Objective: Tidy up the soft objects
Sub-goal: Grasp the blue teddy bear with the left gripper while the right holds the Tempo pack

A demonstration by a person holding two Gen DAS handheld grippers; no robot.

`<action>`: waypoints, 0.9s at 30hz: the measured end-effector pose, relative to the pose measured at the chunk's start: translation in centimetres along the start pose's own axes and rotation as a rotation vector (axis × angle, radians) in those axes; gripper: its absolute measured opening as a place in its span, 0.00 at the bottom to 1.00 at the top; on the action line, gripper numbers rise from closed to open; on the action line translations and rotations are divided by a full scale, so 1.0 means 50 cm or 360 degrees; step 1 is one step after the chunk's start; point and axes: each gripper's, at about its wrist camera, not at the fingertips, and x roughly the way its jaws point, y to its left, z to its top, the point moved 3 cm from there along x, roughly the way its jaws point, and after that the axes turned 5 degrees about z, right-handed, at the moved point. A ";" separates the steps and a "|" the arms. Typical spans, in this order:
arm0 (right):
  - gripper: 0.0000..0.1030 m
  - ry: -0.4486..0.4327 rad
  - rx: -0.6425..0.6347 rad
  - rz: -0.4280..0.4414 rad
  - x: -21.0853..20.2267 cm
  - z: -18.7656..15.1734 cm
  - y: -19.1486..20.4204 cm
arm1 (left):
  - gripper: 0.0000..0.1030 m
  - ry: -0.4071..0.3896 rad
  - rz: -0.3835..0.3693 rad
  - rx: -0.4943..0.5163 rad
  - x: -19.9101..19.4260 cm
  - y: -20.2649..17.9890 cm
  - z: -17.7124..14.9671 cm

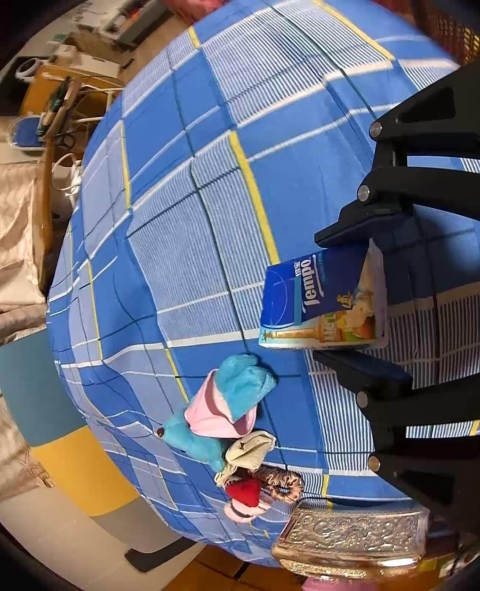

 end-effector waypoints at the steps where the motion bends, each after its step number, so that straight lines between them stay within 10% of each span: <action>1: 0.53 -0.0020 0.0005 -0.0004 -0.005 0.003 0.000 | 0.70 0.0029 0.0005 -0.0001 0.024 -0.005 0.011; 21: 0.53 -0.0081 0.0315 0.0063 -0.013 0.024 -0.069 | 0.68 0.0502 0.0270 -0.0134 0.452 0.013 0.126; 27: 0.53 -0.0098 0.0309 0.0063 -0.013 0.030 -0.068 | 0.31 0.0530 0.0332 -0.0123 0.475 0.026 0.108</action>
